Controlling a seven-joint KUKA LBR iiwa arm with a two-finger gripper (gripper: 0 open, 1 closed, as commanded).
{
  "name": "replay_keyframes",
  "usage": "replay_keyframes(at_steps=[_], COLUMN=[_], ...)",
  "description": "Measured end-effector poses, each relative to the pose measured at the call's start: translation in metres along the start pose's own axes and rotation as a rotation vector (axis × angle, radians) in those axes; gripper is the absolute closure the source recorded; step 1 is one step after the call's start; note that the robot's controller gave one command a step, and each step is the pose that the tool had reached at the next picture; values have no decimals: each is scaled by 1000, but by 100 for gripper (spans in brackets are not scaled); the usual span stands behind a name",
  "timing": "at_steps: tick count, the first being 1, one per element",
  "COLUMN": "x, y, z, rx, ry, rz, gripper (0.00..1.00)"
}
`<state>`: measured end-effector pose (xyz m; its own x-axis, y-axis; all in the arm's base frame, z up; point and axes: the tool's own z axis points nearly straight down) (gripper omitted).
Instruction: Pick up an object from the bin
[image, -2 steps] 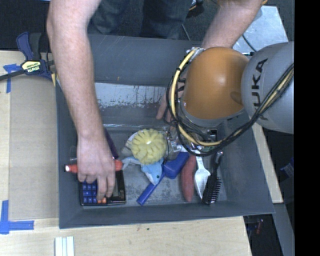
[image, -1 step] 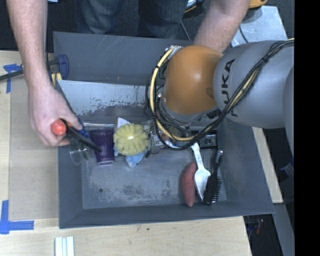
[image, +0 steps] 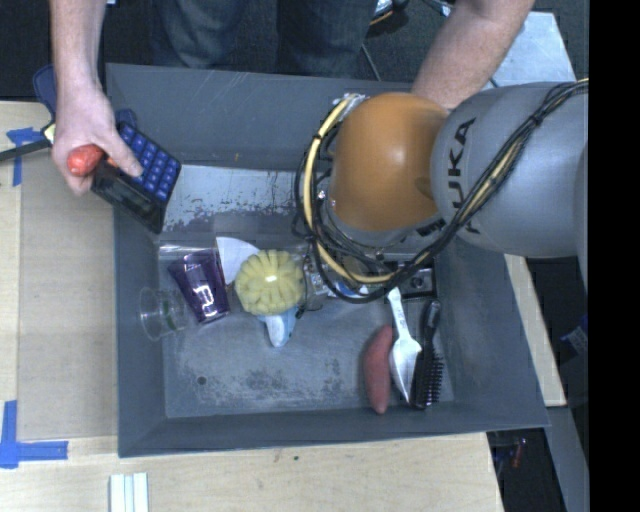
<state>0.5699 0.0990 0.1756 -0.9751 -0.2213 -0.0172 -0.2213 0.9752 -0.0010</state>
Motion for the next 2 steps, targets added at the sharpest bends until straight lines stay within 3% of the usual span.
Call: replay_keyframes(at_steps=[1,2], x=[-61,-56], y=[3,3], z=[-51,-51], rx=[1,-1], ry=[-9,-2], rz=[-340,-327], gripper=[100,100])
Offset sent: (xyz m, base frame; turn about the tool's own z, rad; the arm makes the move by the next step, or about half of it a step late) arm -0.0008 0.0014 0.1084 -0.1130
